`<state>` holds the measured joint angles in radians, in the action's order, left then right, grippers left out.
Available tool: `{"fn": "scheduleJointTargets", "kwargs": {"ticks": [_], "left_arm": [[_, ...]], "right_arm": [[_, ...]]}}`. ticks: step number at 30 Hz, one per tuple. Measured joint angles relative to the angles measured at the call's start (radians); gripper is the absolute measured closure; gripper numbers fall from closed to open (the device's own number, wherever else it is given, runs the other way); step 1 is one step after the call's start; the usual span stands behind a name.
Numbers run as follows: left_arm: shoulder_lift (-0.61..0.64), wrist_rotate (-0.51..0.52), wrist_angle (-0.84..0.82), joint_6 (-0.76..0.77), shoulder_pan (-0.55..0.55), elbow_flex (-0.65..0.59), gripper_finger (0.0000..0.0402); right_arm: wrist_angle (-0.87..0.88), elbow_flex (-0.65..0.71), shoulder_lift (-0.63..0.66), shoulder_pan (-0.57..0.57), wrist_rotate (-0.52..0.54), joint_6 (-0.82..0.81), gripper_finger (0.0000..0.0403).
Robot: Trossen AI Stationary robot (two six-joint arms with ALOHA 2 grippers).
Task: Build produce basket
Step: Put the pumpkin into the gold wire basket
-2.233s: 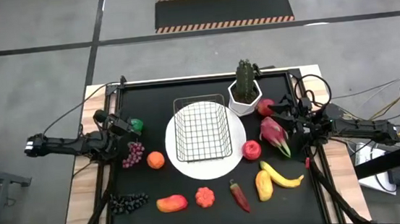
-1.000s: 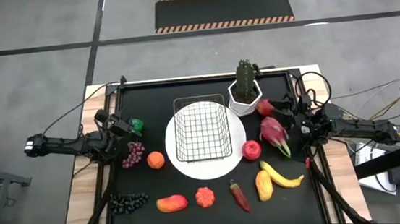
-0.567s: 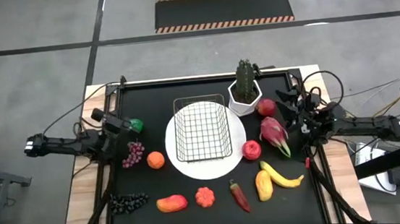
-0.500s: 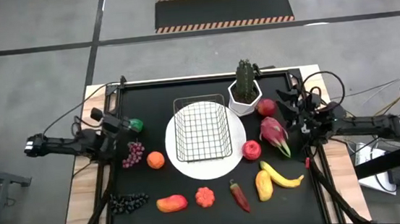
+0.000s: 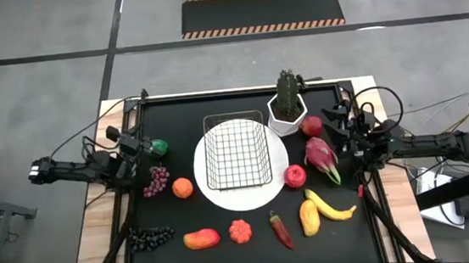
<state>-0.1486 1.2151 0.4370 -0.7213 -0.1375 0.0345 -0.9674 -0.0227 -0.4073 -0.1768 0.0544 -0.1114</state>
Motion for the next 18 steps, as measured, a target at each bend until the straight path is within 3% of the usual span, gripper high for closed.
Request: {"fn": "scheduleJointTargets", "kwargs": {"ticks": [8,13,18], "left_arm": [[-0.004,-0.037,0.002,0.055,0.0,0.0,0.029],[-0.005,-0.336,0.049,0.506,0.0,0.0,0.029],[-0.008,-0.651,0.093,0.533,0.0,0.0,0.029]], "right_arm": [[-0.033,-0.007,-0.002,0.002,-0.063,-0.009,0.0177],[-0.023,-0.052,-0.023,0.002,-0.081,0.015,0.0177],[0.093,-0.158,-0.064,0.002,-0.145,0.07,0.0177]]}}
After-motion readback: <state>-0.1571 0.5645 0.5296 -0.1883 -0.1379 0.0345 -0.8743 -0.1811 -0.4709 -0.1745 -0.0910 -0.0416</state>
